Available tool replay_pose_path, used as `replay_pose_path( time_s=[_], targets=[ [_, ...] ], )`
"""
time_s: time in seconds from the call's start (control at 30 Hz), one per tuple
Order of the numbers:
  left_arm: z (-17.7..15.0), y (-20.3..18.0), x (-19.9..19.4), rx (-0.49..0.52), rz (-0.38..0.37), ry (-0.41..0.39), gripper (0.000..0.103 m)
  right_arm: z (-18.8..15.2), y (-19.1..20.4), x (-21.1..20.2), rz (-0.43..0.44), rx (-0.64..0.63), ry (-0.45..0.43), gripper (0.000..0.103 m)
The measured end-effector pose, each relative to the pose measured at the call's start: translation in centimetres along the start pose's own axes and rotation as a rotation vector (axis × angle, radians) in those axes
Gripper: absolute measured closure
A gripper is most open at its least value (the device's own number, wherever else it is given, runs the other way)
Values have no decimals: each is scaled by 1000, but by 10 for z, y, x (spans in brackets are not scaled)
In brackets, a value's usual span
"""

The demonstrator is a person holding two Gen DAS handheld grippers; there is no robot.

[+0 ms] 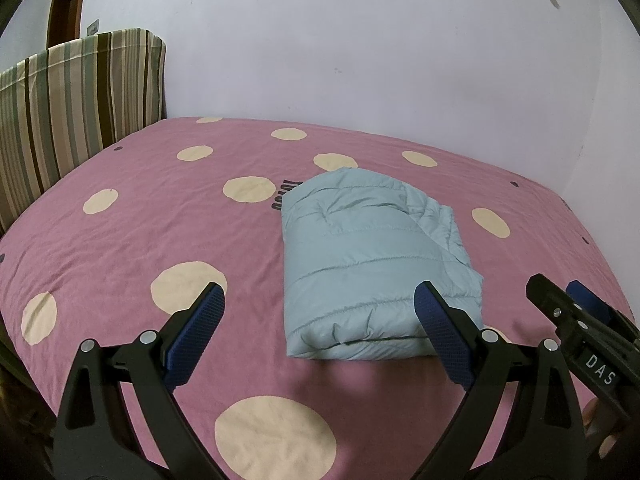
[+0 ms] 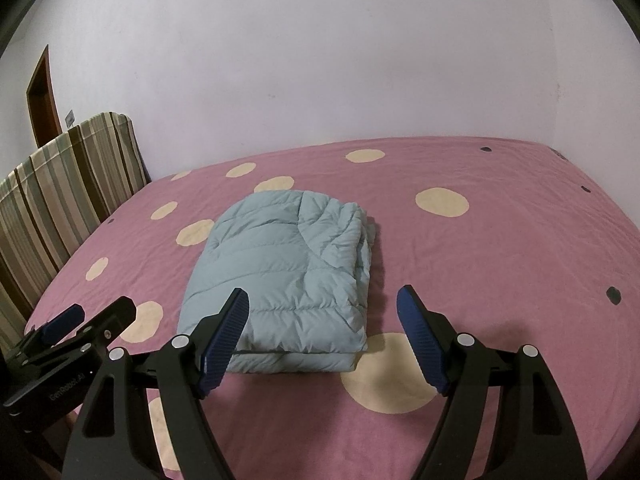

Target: Fold large clothes

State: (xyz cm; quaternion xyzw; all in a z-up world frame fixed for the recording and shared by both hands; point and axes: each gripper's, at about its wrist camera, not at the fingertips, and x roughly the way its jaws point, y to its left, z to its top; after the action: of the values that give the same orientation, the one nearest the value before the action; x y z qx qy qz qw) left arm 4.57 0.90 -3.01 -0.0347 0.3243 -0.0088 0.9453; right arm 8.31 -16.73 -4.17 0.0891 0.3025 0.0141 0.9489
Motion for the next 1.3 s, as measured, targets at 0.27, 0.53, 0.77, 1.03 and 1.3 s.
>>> replay_pose_path(
  time_s=[0.27, 0.53, 0.77, 1.03, 1.3],
  targets=[
    [-1, 0, 0, -4, -1, 5, 7, 0, 1, 0, -2, 1, 0, 28],
    [-2, -1, -1, 0, 3, 2, 7, -1, 2, 0, -1, -5, 2, 28],
    [-3, 2, -3, -5, 1, 5, 7, -5, 5, -1, 2, -10, 4, 28],
    [-2, 3, -3, -8, 5, 6, 7, -6, 5, -1, 7, -17, 4, 28],
    [-3, 3, -6, -14, 30, -7, 2, -6, 5, -1, 9, -19, 8, 28]
  ],
)
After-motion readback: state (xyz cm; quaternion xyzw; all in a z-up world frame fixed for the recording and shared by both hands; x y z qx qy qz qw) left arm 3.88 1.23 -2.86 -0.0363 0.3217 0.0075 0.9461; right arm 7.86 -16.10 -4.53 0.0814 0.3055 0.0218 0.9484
